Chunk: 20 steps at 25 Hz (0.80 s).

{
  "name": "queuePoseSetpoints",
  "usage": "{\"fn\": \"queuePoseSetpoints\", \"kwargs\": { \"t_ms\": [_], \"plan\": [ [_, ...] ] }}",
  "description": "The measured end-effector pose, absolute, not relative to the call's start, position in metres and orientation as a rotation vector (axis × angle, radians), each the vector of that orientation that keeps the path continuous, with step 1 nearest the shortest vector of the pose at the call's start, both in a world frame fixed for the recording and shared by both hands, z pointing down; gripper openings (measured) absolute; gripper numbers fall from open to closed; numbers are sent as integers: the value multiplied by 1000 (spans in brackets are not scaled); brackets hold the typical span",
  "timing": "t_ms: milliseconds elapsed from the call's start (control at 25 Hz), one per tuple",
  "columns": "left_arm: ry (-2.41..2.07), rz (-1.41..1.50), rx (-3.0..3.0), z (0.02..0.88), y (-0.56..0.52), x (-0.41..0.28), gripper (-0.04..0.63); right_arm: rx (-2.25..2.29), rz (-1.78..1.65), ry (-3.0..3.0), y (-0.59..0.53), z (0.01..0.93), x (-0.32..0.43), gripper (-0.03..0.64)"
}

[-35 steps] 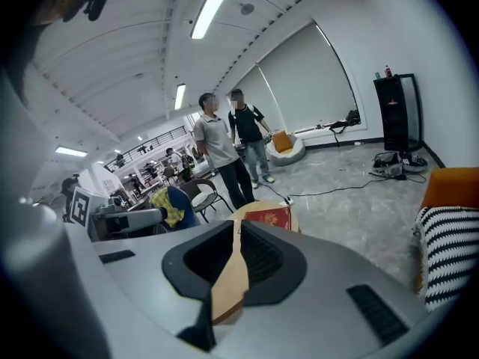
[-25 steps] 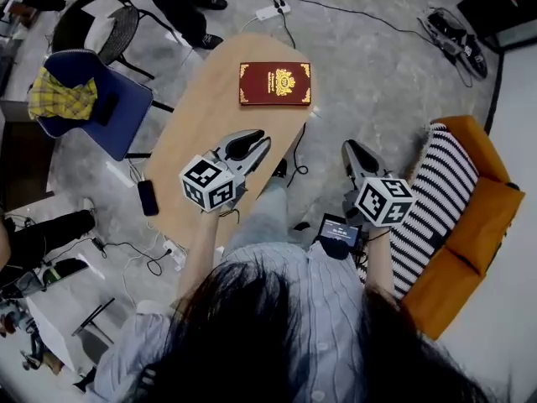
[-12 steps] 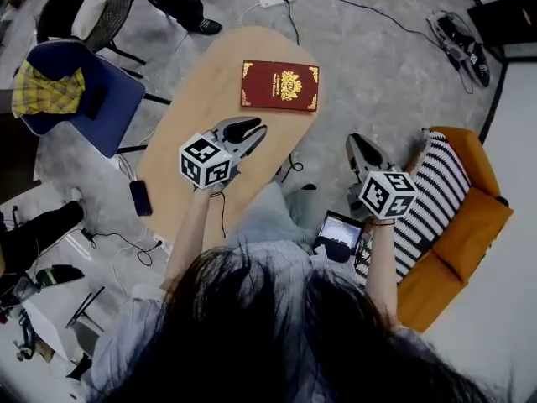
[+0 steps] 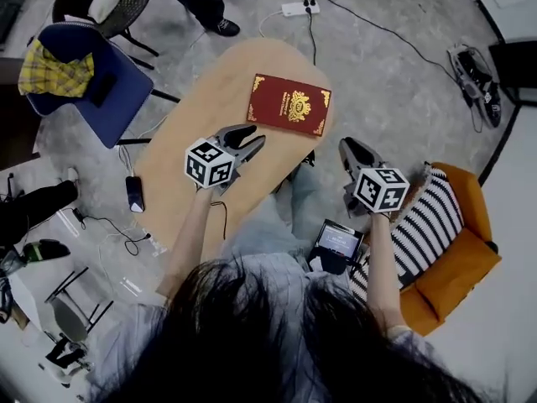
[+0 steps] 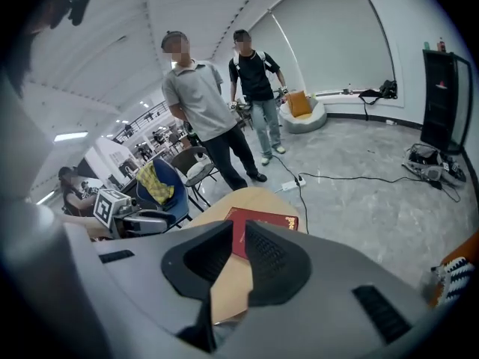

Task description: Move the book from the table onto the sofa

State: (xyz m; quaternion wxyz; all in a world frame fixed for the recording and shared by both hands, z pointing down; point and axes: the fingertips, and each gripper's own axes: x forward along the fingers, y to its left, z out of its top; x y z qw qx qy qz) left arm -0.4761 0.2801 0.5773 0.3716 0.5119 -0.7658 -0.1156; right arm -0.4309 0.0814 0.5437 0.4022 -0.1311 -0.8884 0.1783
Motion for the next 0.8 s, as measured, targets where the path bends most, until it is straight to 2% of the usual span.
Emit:
{"fn": "queuePoseSetpoints", "kwargs": {
  "t_ms": [80,280,480,800],
  "plan": [
    [-1950,-287,1262,595,278,-480,144,-365,449,-2198,76,565,-440,45],
    [-1927,-339,1115,647,275,-503,177,-409,454,-2065,61,637,-451,113],
    [-1911,-275,1029,700,279,-538,222,-387,515,-1990,54,709,-465,160],
    [-1849,-234,913,777,291,-568,249,-391,589,-1946,59,780,-491,192]
  ]
}}
